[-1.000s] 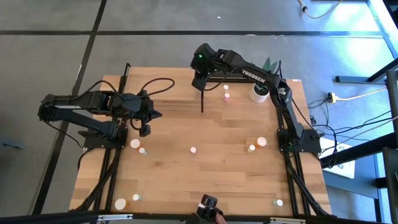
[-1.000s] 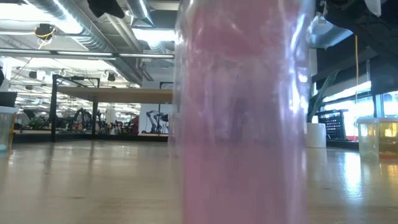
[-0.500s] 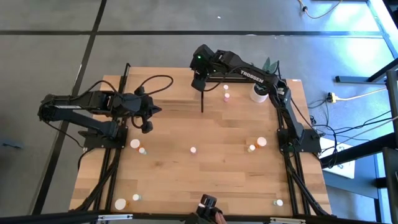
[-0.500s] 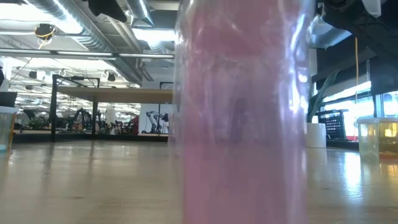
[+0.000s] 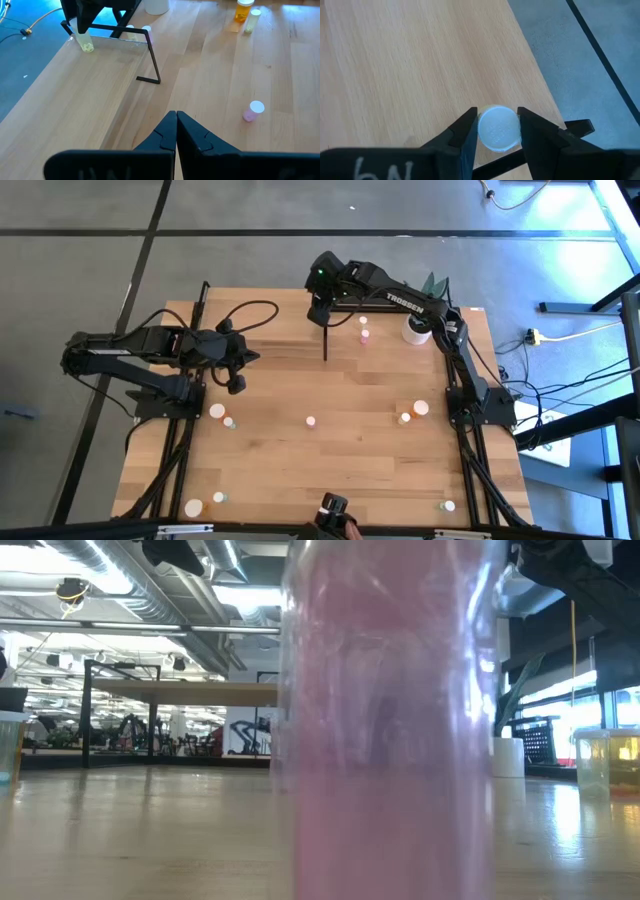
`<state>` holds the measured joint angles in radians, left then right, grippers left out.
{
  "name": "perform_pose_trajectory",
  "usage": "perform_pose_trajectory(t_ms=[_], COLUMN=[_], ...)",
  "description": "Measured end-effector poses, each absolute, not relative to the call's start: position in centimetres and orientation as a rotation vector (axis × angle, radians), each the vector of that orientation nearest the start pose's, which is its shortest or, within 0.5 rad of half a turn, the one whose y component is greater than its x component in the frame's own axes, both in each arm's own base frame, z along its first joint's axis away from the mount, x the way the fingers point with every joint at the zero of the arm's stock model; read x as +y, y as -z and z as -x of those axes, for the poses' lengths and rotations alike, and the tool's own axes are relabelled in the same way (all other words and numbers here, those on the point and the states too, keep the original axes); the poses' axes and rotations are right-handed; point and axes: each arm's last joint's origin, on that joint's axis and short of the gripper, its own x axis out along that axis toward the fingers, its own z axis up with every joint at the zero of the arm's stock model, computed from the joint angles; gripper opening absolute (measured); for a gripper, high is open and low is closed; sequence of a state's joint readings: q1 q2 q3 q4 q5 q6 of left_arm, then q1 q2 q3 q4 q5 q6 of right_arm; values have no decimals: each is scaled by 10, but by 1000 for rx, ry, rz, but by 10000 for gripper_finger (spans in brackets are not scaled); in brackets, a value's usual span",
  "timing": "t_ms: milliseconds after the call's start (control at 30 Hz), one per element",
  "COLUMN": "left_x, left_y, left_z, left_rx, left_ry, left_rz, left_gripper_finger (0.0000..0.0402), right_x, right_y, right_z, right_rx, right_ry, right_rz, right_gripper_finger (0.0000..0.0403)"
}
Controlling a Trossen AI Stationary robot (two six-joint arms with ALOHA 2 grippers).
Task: Pick and place medicine bottles onto shelf by color
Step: Put the bottom left yellow pill bottle on the shelf, then put the top blue pill bottle on the shelf
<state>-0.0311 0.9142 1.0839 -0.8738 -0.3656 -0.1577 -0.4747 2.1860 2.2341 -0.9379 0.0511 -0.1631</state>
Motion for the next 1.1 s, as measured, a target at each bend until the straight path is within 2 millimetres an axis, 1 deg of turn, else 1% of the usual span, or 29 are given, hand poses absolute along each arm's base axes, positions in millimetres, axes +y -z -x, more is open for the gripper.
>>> perform_pose_trajectory(t_ms=[200, 433, 567, 1100], left_x=[5, 5, 5, 5], left_y=[-352, -352, -352, -352], left_z=[-163, -163, -163, -163], left_rx=[665, 665, 665, 666], left_ry=[-374, -374, -374, -374], left_rz=[11, 11, 11, 10], left_gripper_finger=[0, 0, 0, 0], right_x=[-218, -218, -218, -218], right_y=[-316, -316, -316, -316], right_z=[-422, -422, -422, -422], right_rx=[916, 916, 916, 918], right_ry=[417, 417, 418, 417], right_rz=[-40, -41, -42, -40], right_gripper_finger=[128, 156, 163, 165])
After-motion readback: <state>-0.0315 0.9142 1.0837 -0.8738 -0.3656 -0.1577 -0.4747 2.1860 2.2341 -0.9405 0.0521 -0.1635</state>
